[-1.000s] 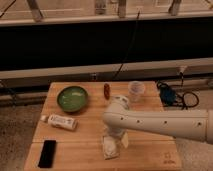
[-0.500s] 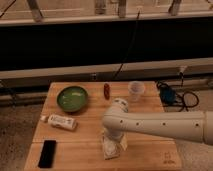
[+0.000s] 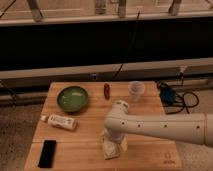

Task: Wipe the white sponge on the table

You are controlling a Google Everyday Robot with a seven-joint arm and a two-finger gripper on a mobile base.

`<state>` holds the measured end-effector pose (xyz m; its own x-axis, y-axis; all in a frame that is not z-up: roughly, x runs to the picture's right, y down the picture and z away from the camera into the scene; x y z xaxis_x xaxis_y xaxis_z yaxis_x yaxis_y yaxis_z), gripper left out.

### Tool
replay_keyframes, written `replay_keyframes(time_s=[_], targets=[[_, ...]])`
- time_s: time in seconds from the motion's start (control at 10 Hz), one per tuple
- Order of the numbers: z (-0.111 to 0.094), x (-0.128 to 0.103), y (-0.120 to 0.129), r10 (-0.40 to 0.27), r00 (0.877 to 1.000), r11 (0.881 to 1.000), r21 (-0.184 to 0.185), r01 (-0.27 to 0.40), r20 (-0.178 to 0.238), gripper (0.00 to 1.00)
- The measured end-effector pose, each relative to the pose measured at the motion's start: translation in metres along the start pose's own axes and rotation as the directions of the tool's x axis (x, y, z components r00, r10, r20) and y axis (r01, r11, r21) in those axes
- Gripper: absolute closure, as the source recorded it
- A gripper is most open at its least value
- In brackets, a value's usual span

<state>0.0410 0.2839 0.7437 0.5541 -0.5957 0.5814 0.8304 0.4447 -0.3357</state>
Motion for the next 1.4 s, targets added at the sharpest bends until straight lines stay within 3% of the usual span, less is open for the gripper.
replay_keyframes(time_s=[1.4], targets=[[0.014,-0.006,0.006,-0.007,1.0,1.0,0.016,0.007,0.014,0.2]])
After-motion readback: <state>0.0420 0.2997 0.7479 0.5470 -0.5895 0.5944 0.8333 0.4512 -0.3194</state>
